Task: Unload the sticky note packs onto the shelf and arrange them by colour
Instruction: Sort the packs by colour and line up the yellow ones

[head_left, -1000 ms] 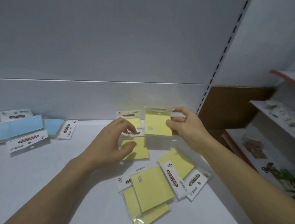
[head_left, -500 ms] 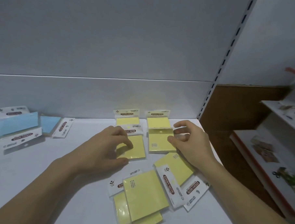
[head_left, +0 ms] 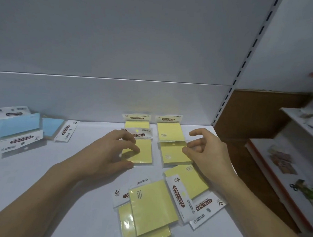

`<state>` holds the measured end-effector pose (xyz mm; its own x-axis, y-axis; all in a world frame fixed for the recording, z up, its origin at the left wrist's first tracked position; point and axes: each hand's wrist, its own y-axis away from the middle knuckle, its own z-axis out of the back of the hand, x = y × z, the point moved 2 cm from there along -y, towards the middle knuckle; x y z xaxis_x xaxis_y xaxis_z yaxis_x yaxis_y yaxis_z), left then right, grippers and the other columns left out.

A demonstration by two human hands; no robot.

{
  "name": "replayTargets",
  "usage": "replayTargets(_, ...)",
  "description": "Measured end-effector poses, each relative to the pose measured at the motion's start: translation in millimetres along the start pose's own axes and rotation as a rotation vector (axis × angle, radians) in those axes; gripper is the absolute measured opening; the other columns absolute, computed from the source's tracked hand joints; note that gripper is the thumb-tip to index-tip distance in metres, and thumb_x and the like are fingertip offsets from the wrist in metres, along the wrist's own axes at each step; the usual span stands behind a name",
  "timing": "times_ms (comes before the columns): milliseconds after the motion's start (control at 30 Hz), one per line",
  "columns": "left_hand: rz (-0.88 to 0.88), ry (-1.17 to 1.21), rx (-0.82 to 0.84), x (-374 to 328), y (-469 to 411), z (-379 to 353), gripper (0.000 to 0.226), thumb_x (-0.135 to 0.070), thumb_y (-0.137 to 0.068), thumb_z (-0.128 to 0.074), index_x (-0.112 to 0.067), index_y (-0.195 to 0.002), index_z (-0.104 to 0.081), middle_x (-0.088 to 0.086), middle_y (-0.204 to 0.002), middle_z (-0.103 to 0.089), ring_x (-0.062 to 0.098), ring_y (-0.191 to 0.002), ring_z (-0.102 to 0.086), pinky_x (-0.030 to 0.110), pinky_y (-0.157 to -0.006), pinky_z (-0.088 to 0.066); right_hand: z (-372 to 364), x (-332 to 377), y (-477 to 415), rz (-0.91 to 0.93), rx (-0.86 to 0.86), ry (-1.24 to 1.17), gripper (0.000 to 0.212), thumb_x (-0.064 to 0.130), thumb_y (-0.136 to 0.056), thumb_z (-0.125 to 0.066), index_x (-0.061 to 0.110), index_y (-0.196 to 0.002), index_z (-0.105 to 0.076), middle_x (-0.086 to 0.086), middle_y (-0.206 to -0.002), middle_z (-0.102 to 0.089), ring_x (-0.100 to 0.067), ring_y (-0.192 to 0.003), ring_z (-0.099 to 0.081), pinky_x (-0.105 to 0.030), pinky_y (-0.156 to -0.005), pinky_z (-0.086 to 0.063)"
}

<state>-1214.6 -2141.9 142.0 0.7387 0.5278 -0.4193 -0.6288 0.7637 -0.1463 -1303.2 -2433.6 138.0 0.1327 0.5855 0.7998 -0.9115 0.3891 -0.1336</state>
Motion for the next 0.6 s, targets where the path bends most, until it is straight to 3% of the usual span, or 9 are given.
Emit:
replayTargets(133, -0.004, -0.001, 0.001, 2.9, -1.9, -1.9, 0.033, -0.044, -0.089, -0.071, -0.042, -0.121, -0.065, -0.023, -0.134, -0.045, -0.003, -0.131, -0.04, 0.025, -0.104, -0.041, -5.8, -0.4, -1.1, 0.059, -0.032, 0.053, 0.028, 0.027, -0.087, -0.08, 0.034, -0.109, -0.064, 0.012, -0.087, -0.069, -0.003, -0.069, -0.064, -0.012, -0.059, -0.042)
replayTargets(233, -0.008, -0.001, -0.001, 4.2, -1.3, -3.1, 0.033, -0.045, -0.089, -0.071, -0.042, -0.121, -0.064, -0.025, -0.137, -0.044, -0.005, -0.132, -0.037, 0.025, -0.105, -0.039, -10.1, -0.5, 0.6, 0.12, -0.018, 0.064, 0.023, 0.02, -0.092, -0.071, 0.032, -0.109, -0.062, 0.011, -0.087, -0.066, -0.006, -0.069, -0.063, -0.019, -0.061, -0.047)
replayTargets(300, -0.008, 0.006, -0.006, 4.0, -0.8, -2.9, 0.033, -0.045, -0.089, -0.071, -0.043, -0.121, -0.063, -0.026, -0.138, -0.043, -0.007, -0.132, -0.036, 0.024, -0.106, -0.039, -9.7, 0.6, 1.4, 0.139, -0.008, 0.026, 0.022, 0.02, -0.095, -0.067, 0.036, -0.107, -0.057, 0.011, -0.087, -0.066, -0.005, -0.075, -0.062, -0.014, -0.059, -0.046)
replayTargets(433, -0.016, 0.004, -0.005, 2.5, -0.8, -3.1, 0.033, -0.047, -0.089, -0.069, -0.043, -0.121, -0.062, -0.026, -0.137, -0.043, -0.005, -0.132, -0.037, 0.025, -0.106, -0.038, -2.6, 2.6, 3.3, 0.224, 0.164, 0.004, 0.032, 0.028, -0.083, -0.07, 0.039, -0.107, -0.052, 0.018, -0.103, -0.06, -0.002, -0.095, -0.057, -0.01, -0.069, -0.044)
replayTargets(500, -0.018, -0.007, -0.004, 1.6, -1.1, -2.5, 0.032, -0.047, -0.09, -0.069, -0.043, -0.121, -0.062, -0.025, -0.137, -0.043, -0.004, -0.132, -0.037, 0.025, -0.106, -0.038, -1.8, 1.7, 5.3, 0.239, 0.256, 0.04, 0.034, 0.03, -0.078, -0.072, 0.037, -0.106, -0.053, 0.021, -0.108, -0.058, 0.003, -0.091, -0.054, -0.012, -0.07, -0.041)
replayTargets(600, -0.021, -0.013, 0.006, 0.4, -0.8, -2.1, 0.032, -0.045, -0.09, -0.069, -0.042, -0.121, -0.062, -0.023, -0.137, -0.044, -0.002, -0.132, -0.037, 0.025, -0.107, -0.037, -2.1, 0.7, 4.4, 0.257, 0.241, 0.04, 0.03, 0.028, -0.077, -0.077, 0.037, -0.098, -0.057, 0.023, -0.106, -0.058, 0.005, -0.092, -0.054, -0.01, -0.07, -0.04)
